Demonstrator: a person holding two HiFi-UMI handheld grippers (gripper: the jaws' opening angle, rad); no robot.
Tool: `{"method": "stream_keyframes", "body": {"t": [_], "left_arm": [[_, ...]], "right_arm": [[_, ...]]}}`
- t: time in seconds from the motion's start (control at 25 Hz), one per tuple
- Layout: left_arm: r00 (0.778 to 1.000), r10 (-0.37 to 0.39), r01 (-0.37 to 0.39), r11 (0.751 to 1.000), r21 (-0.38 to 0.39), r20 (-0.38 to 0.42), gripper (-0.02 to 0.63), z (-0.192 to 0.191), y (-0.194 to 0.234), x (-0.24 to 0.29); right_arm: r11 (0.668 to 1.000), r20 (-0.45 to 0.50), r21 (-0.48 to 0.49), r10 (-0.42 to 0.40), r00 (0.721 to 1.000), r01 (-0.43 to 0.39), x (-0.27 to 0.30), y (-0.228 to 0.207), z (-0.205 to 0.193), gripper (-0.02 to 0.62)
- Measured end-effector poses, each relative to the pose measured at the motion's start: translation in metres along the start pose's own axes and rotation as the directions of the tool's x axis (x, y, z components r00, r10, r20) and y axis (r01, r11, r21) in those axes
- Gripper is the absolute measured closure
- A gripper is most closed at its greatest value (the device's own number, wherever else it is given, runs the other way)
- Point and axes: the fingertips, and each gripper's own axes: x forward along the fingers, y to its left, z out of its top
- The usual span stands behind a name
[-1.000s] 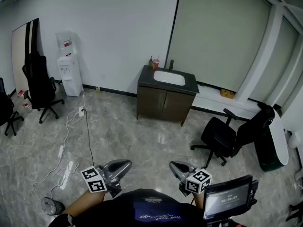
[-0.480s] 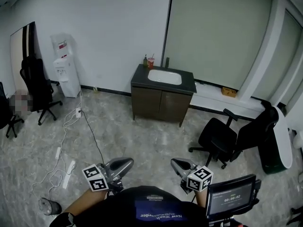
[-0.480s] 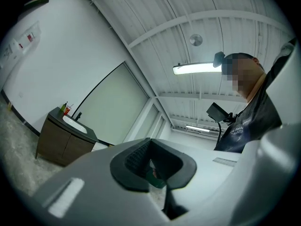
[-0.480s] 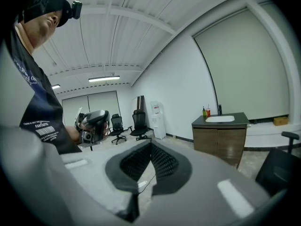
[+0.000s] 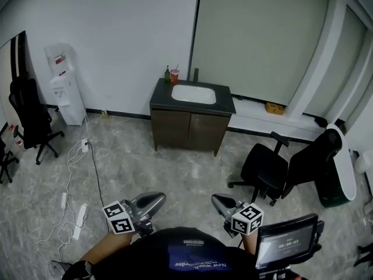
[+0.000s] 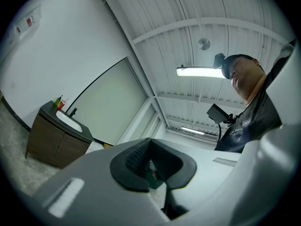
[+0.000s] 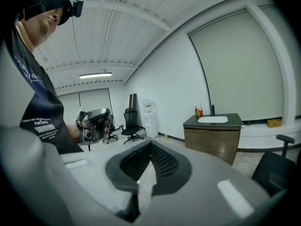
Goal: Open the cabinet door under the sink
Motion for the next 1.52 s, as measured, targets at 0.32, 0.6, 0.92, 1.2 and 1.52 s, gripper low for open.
{"method": "stream_keyframes", "body": {"t": [0.32, 0.6, 0.92, 1.2, 1.52], "left_arm": [[0.997, -0.076, 0.076, 0.997, 0.010, -0.023, 0.606, 0.072, 0.102, 0.010], [0.994, -0.096, 0.097, 0.995, 0.009, -0.048, 0.606, 0.117, 0.186, 0.004], [0.998, -0.048, 0.047, 0.999, -0.022, -0.037, 0.606, 0.127, 0.252, 0.022], [0.999, 0.044, -0.044, 0.999, 0.009, 0.008, 0.606, 0.141, 0.300, 0.078], [0.982, 0.173, -0.176, 0.984, 0.026, 0.078, 0.606, 0.156, 0.341, 0.151]], "right_arm": [[0.997, 0.015, -0.007, -0.078, 0.997, 0.078, 0.094, -0.034, 0.056, 0.594], [0.994, 0.010, -0.004, -0.110, 0.994, 0.111, 0.179, -0.056, 0.082, 0.594], [0.997, -0.028, -0.007, -0.081, 0.996, 0.081, 0.234, -0.107, 0.094, 0.594], [0.999, -0.033, -0.040, 0.023, 0.999, -0.025, 0.279, -0.187, 0.119, 0.594], [0.981, -0.038, -0.102, 0.162, 0.986, -0.166, 0.314, -0.278, 0.162, 0.594]]}}
